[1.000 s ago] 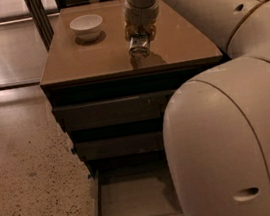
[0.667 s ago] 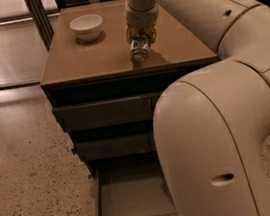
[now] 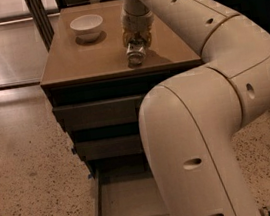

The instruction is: Pick 7up can from bottom drawer and place on counter

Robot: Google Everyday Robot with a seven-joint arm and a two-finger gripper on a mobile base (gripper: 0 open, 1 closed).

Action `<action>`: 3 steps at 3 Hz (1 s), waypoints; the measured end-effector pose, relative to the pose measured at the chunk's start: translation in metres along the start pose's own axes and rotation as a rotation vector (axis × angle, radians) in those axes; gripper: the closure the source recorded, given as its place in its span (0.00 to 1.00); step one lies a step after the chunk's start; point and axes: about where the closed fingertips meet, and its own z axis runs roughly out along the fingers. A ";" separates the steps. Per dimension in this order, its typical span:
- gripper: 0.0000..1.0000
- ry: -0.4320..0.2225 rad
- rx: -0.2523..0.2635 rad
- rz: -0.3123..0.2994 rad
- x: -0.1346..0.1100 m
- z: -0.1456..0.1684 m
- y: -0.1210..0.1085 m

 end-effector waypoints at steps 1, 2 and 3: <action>0.13 -0.014 -0.005 0.000 0.001 0.004 -0.001; 0.00 -0.014 -0.026 0.005 0.003 0.002 0.001; 0.00 -0.014 -0.027 0.005 0.003 0.002 0.001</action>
Offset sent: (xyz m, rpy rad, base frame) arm 0.0071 -0.0067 0.0132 -0.0406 0.0160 -0.0302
